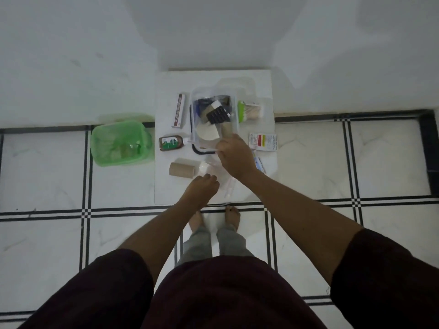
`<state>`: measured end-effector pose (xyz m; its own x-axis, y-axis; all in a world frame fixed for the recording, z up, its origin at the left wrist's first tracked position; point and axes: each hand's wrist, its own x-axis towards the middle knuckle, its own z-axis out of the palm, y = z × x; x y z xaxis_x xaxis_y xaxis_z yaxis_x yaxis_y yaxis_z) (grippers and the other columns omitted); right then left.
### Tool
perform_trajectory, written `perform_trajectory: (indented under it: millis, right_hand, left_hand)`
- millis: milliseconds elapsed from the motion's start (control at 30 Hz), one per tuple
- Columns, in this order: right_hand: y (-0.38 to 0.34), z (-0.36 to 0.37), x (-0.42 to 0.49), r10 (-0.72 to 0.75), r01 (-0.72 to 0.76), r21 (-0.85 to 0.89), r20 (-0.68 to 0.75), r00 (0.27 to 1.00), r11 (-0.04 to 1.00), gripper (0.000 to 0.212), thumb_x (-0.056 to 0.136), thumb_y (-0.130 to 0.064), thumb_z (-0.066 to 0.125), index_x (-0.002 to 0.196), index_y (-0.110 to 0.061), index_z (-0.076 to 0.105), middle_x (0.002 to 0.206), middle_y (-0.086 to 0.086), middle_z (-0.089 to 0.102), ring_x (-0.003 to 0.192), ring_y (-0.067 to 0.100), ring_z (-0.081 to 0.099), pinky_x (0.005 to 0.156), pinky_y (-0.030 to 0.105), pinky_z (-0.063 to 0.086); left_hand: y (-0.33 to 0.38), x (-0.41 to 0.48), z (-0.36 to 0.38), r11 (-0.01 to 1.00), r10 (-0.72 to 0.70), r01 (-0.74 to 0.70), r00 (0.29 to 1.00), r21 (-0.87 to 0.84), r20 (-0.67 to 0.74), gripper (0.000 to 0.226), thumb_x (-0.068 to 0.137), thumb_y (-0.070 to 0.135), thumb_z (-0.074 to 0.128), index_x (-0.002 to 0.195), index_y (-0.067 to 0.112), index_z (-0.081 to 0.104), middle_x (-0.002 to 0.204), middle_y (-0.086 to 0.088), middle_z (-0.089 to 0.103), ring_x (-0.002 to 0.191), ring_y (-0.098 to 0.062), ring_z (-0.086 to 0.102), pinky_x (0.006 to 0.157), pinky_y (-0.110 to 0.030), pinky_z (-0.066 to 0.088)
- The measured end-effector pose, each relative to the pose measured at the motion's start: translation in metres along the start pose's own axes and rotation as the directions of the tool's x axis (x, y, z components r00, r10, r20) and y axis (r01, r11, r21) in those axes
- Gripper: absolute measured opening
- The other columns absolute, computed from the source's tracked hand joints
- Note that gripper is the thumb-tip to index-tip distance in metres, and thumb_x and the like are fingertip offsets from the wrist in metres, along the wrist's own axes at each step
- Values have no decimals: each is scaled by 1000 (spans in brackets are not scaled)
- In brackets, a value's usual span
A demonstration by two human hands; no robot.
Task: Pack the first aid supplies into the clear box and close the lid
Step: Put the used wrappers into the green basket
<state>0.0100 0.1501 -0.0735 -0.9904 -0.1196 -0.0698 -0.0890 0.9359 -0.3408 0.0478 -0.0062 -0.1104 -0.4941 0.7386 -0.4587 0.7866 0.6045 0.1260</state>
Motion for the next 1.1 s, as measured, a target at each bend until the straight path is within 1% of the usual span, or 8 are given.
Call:
perform_trajectory:
  millis: [67, 200, 400, 533, 767, 833, 967, 1100]
  right_hand:
    - [1, -1, -2, -5, 5, 18, -23, 1000, 1000, 16, 86, -8, 54, 78, -4, 67, 81, 14, 69, 77, 30, 61, 77, 35, 52]
    - [1, -19, -8, -3, 17, 84, -156, 988, 996, 15, 84, -6, 56, 75, -4, 68, 75, 13, 69, 69, 27, 61, 64, 34, 54]
    - [-4, -38, -11, 84, -7, 295, -248, 965, 955, 9, 83, -8, 57, 83, -6, 66, 88, 11, 69, 81, 27, 60, 64, 33, 50]
    - [-18, -56, -6, 92, -18, 318, -219, 971, 948, 12, 85, -11, 56, 89, -10, 66, 93, 7, 68, 86, 25, 60, 65, 34, 51]
    - [-52, -76, 11, 35, 49, 338, -238, 971, 940, 13, 84, -14, 58, 88, -12, 70, 88, 5, 71, 83, 22, 64, 63, 23, 39]
    - [-63, -78, 17, -19, 98, 327, -235, 972, 940, 13, 85, -14, 57, 88, -12, 69, 87, 6, 71, 82, 24, 64, 63, 27, 45]
    - [-95, -77, 33, -124, 197, 331, -228, 966, 923, 13, 84, -13, 56, 89, -13, 68, 88, 5, 72, 82, 23, 64, 65, 34, 51]
    - [-133, -63, 51, -189, 240, 327, -178, 966, 914, 12, 85, -14, 54, 88, -15, 65, 82, 5, 69, 75, 24, 62, 59, 30, 44]
  left_hand:
    - [-1, 0, 2, 998, 27, -25, 999, 61, -22, 26, 48, -2, 79, 63, 9, 63, 63, -6, 60, 53, -22, 57, 46, -28, 49]
    - [-2, -6, -9, 996, -85, 80, 981, -40, -172, 16, 60, 4, 75, 63, 10, 60, 59, -6, 58, 48, -23, 55, 44, -28, 46]
    - [-10, -26, -41, 888, -340, 184, 880, -420, -332, 13, 78, 24, 56, 78, 12, 62, 69, -5, 65, 60, -28, 60, 57, -36, 52]
    - [-22, -49, -61, 743, -530, 296, 807, -600, -258, 20, 79, 37, 64, 79, 17, 59, 72, -2, 68, 66, -28, 59, 59, -34, 50]
    - [-42, -96, -79, 482, -756, 160, 573, -861, -317, 20, 67, 35, 69, 69, 15, 65, 58, 0, 67, 56, -15, 64, 55, -30, 53]
    - [-46, -108, -87, 398, -833, 151, 473, -905, -287, 12, 67, 26, 68, 69, 15, 65, 57, 4, 64, 53, -8, 60, 56, -27, 49]
    - [-65, -132, -93, 274, -941, 176, 252, -945, -226, 8, 77, 17, 68, 78, 8, 67, 62, -2, 65, 57, -15, 59, 57, -25, 47]
    - [-92, -151, -91, 187, -974, 209, 169, -960, -153, 11, 78, 18, 68, 80, 7, 69, 62, -1, 64, 59, -16, 59, 60, -25, 45]
